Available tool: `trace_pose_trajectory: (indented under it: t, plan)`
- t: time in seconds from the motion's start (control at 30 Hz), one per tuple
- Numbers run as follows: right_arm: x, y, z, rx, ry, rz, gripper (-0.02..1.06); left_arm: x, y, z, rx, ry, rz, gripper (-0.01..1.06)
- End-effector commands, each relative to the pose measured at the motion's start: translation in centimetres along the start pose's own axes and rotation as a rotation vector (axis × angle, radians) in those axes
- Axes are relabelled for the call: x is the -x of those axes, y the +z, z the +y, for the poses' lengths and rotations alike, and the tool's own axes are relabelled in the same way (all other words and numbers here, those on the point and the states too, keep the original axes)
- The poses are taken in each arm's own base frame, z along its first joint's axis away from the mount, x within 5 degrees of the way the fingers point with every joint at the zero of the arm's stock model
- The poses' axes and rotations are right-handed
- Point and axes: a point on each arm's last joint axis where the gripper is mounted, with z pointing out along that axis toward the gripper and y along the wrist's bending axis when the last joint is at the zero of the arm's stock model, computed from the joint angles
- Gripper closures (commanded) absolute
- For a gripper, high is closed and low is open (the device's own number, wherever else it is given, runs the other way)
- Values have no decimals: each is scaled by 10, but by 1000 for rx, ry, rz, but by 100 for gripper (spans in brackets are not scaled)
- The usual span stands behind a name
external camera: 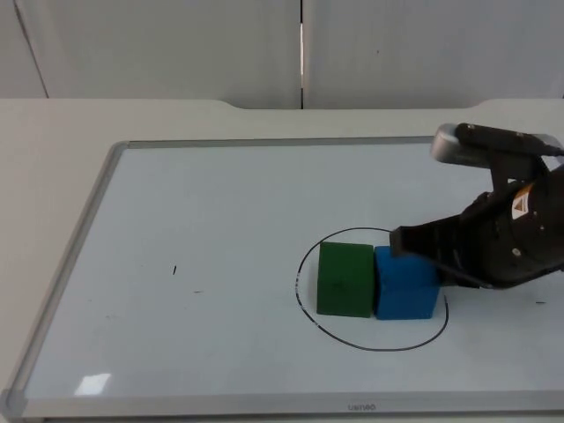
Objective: Push the two cubes into the marked area.
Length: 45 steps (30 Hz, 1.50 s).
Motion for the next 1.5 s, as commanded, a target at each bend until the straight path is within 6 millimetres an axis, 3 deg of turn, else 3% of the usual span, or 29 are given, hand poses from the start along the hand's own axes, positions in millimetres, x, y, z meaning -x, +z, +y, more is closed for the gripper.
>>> trace_pose_trajectory:
  t: [0.0, 0.33, 0.43, 0.5, 0.7, 0.8, 0.87, 1.0, 1.03, 1.1, 1.17, 1.33, 1.37, 1.47]
  plan:
    - [2, -1, 3, 10, 7, -18, 104, -1, 0, 0, -2, -4, -2, 105]
    - [4, -1, -6, -11, -30, -3, 104, -1, 0, 0, -2, -4, -2, 105]
    - [7, -3, -26, -58, -35, 50, 104, -1, 0, 0, -2, -4, -2, 105]
    - [11, -12, -39, -83, -59, 80, 104, -1, 0, 0, -2, -4, -2, 105]
    - [26, -40, -55, -108, -165, 69, 104, -1, 0, 0, -2, -4, -2, 105]
    - [41, -74, -52, -114, -230, -24, 104, -1, 0, 0, -2, -4, -2, 105]
    - [45, -85, -50, -113, -248, -61, 104, -1, 0, 0, -2, -4, -2, 105]
    - [59, -139, -40, -89, -260, -235, 104, -1, 0, 0, -2, -4, -2, 105]
    - [59, -139, -40, -89, -260, -235, 104, -1, 0, 0, -2, -4, -2, 105]
    - [61, -174, -36, -77, -268, -333, 104, -1, 0, 0, -2, -4, -2, 105]
    - [61, -185, -35, -75, -270, -358, 104, -1, 0, 0, -2, -4, -2, 105]
    - [50, -240, -31, -63, -272, -462, 104, -1, 0, 0, -2, -4, -2, 105]
    - [50, -240, -31, -63, -272, -462, 104, -1, 0, 0, -2, -4, -2, 105]
    - [38, -271, -31, -58, -276, -515, 104, -1, 0, 0, -2, -4, -2, 105]
